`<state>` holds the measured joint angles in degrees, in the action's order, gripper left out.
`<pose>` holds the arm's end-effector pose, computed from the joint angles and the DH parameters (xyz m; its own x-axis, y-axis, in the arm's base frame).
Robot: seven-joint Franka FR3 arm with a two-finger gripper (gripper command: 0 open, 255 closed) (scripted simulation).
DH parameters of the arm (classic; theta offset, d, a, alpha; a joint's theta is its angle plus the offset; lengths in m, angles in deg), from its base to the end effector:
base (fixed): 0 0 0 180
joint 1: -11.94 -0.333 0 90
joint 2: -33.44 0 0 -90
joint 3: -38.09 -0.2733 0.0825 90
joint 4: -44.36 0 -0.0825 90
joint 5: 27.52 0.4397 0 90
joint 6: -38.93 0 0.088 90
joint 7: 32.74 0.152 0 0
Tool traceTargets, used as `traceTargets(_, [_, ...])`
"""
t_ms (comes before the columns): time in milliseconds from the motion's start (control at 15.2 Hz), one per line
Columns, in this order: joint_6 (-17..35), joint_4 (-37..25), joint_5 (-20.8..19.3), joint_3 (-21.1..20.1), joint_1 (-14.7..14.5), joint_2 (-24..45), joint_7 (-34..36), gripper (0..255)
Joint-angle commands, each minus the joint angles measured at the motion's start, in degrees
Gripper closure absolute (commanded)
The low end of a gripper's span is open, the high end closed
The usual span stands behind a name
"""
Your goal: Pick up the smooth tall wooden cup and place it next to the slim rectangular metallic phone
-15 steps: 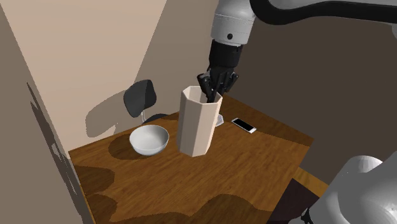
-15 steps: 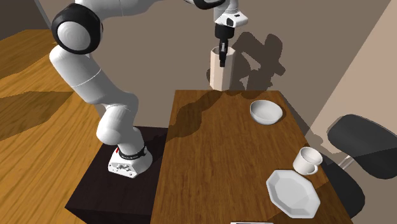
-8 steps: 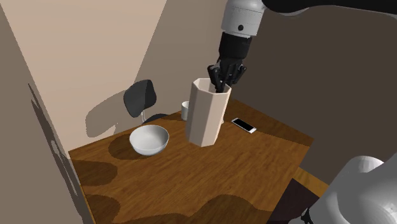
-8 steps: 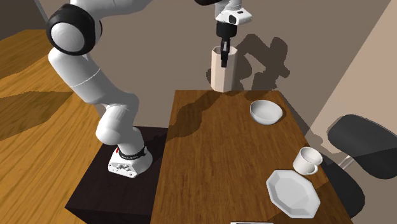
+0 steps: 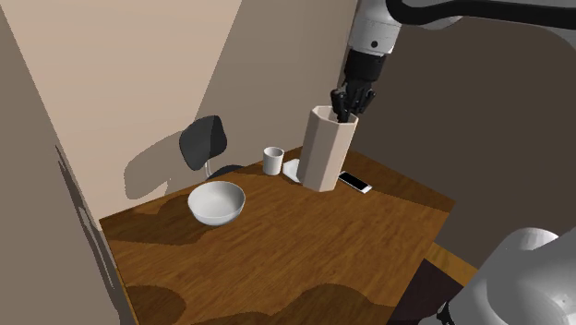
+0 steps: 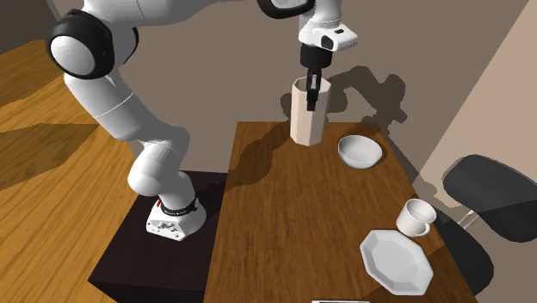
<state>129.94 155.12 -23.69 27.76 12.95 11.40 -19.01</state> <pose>0.4975 0.1006 0.5575 0.9955 -0.0887 0.0334 -0.0885 -0.9960 -0.0076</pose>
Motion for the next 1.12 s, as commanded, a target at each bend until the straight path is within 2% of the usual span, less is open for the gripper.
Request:
traceTargets(0, [-0.4,-0.4,-0.7,2.0,0.9,0.1,-2.9,255])
traceTargets(528, [-0.2,-2.6,-3.2,9.7,4.8,2.7,-13.9,255])
traceTargets(1056, [-0.2,-9.0,-4.5,16.9,8.6,9.1,-24.8,255])
